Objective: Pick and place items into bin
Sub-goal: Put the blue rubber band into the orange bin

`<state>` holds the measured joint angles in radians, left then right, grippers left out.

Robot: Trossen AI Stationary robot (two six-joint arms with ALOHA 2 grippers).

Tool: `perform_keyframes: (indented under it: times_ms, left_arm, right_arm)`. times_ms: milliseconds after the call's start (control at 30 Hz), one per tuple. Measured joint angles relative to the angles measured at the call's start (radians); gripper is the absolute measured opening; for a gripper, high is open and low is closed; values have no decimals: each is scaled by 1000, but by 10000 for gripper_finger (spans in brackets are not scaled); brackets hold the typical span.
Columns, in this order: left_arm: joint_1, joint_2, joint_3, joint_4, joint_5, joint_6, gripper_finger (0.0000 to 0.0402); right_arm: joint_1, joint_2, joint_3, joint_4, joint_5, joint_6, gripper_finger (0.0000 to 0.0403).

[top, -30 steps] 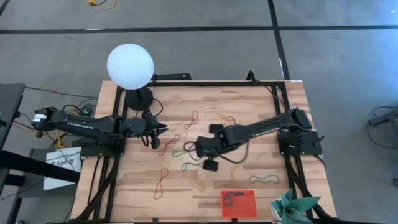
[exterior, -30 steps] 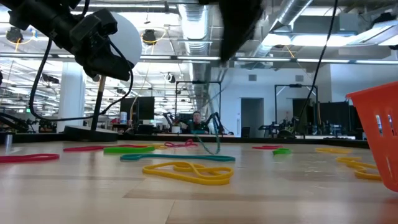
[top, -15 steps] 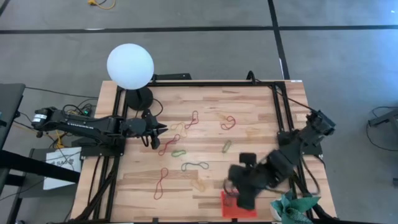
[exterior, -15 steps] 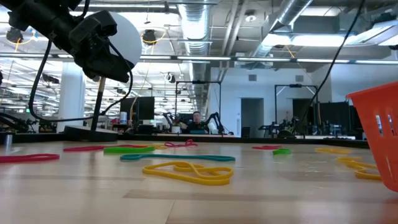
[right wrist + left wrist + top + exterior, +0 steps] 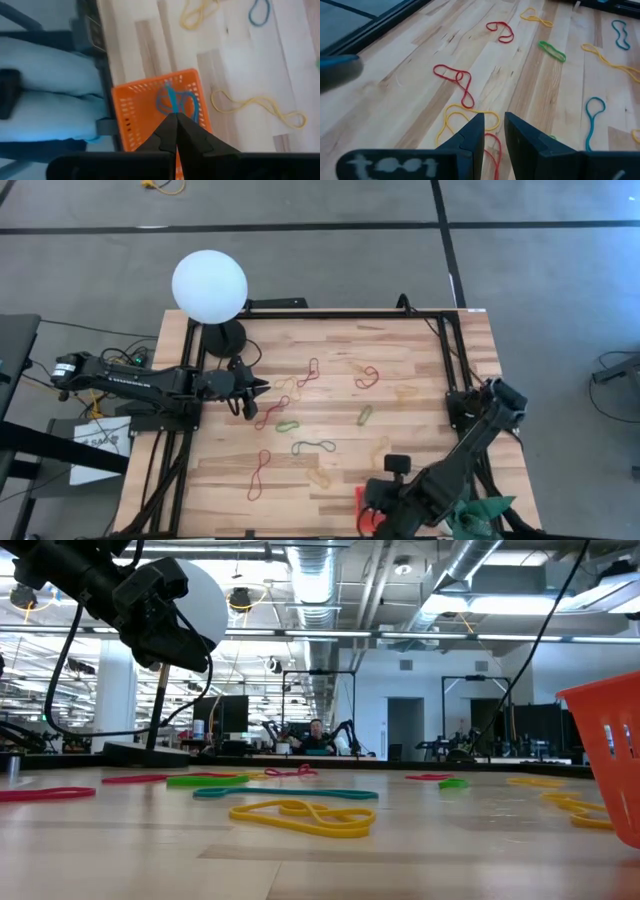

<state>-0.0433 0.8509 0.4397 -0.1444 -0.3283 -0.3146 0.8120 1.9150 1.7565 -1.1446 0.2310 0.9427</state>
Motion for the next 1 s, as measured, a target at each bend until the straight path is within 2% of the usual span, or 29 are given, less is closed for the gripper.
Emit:
perform_keyframes:
  times_ms: [267,367,567,1000]
  left_arm:
    - [0,0,0,0,0,-4,63]
    - [0,0,0,0,0,-4,63]
    - [0,0,0,0,0,-4,63]
    - [0,0,0,-2,0,-4,63]
  right_arm:
    - [-8,100,0,-17,-178,-61,0]
    - [-21,105,0,-39,-206,-42,0]
    - [-73,91,0,-36,-211,100,3]
    - [-137,103,-25,4,-332,39,75]
